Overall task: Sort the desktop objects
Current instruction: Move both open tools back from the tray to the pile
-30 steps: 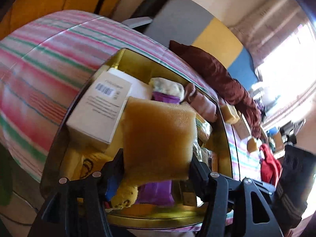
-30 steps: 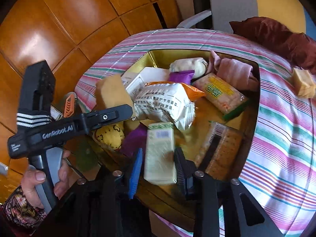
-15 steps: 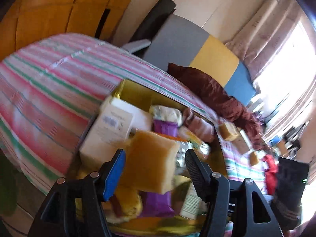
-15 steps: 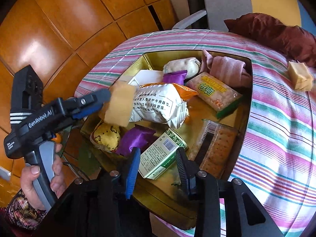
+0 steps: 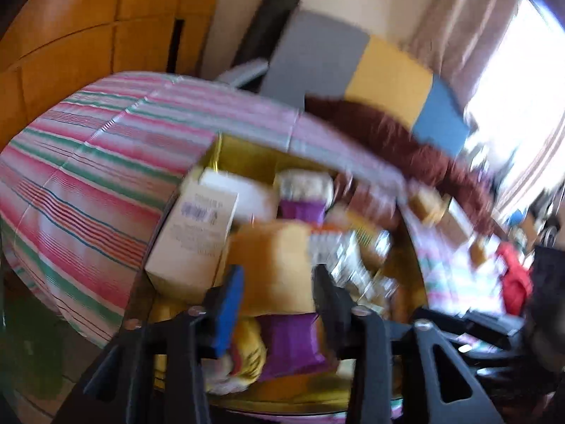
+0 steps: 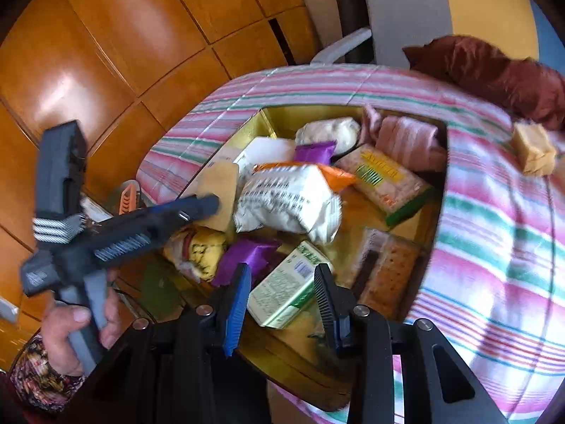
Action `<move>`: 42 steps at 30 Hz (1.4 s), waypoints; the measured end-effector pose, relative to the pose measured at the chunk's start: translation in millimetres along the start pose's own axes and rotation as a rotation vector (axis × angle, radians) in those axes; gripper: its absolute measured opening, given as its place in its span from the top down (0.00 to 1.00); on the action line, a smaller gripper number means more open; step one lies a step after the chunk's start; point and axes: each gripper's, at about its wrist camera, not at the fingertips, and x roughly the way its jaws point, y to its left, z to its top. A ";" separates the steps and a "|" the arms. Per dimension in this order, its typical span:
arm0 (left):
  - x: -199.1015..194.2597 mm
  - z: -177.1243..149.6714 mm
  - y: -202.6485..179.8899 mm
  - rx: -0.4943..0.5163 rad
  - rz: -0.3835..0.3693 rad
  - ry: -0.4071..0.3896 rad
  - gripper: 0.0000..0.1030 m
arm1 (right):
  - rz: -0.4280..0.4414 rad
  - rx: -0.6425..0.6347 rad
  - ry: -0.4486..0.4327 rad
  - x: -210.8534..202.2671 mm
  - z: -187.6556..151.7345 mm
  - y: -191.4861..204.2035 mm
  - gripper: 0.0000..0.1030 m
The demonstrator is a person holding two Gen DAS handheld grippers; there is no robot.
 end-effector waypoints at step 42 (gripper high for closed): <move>52.3 -35.2 -233.4 0.279 -0.287 0.171 0.41 | -0.446 0.112 -0.114 -140.5 -5.2 -196.3 0.45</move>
